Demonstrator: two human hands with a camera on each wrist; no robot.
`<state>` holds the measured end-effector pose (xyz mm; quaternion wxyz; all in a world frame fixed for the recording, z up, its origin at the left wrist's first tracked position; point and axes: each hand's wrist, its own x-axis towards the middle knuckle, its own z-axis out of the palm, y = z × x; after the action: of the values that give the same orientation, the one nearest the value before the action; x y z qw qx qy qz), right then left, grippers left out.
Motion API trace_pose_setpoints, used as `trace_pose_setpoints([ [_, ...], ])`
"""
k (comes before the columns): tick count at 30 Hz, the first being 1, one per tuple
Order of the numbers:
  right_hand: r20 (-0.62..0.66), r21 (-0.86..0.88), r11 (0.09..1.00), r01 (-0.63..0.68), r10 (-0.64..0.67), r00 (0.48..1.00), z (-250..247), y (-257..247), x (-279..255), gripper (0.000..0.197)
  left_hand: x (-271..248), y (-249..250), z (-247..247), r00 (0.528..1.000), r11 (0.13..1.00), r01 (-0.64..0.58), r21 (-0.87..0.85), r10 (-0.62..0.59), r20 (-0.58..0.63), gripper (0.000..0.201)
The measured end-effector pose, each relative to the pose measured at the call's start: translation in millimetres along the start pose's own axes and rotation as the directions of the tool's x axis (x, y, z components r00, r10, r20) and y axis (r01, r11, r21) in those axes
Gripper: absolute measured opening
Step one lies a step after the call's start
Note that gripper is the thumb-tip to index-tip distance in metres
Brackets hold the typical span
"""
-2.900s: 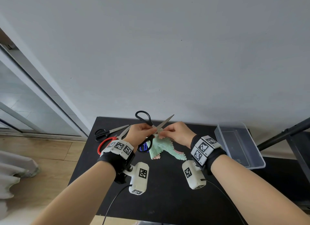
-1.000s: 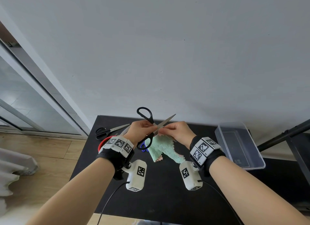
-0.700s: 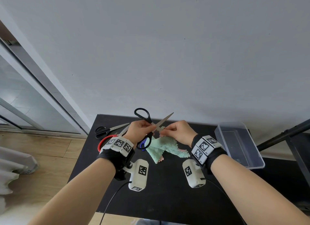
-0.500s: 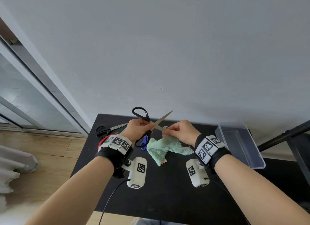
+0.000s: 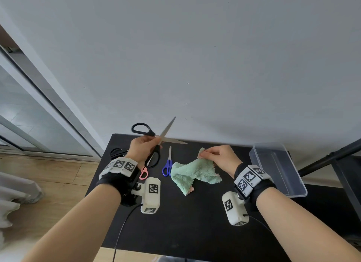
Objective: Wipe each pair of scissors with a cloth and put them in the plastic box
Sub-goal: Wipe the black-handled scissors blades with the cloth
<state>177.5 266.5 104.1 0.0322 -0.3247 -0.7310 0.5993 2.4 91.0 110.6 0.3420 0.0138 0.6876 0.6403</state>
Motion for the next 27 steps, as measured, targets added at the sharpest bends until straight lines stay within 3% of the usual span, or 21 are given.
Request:
trace_pose_setpoints([
  [4,-0.033,0.315,0.945,-0.091,0.107,0.994,23.4,4.8,-4.5,0.012,-2.6,-1.6,2.9,0.998,0.994,0.04,-0.097,-0.034,0.058,0.007],
  [9,0.028,0.703,0.695,-0.152,0.186,0.982,54.9,-13.2,-4.3,0.014,-5.7,-7.3,18.4,0.984,0.986,0.104,-0.134,-0.082,0.157,0.012],
  [12,0.04,0.796,0.59,-0.134,0.17,0.985,59.8,-21.8,-5.3,0.018,-6.1,-9.6,21.2,0.981,0.978,0.117,-0.173,-0.087,0.173,0.014],
  [16,0.0,0.763,0.639,-0.1,0.155,0.988,65.7,-23.4,-3.0,0.022,-7.9,-12.6,23.8,0.976,0.97,0.14,-0.198,-0.101,0.192,0.011],
  [20,-0.013,0.749,0.654,-0.105,0.173,0.985,70.3,-23.4,1.2,0.01,-10.9,-15.6,25.2,0.967,0.965,0.158,-0.211,-0.107,0.233,0.015],
  [27,-0.043,0.717,0.691,-0.095,0.18,0.983,77.4,-22.1,5.8,0.007,-13.8,-19.6,27.1,0.972,0.982,0.127,-0.137,-0.096,0.216,0.021],
])
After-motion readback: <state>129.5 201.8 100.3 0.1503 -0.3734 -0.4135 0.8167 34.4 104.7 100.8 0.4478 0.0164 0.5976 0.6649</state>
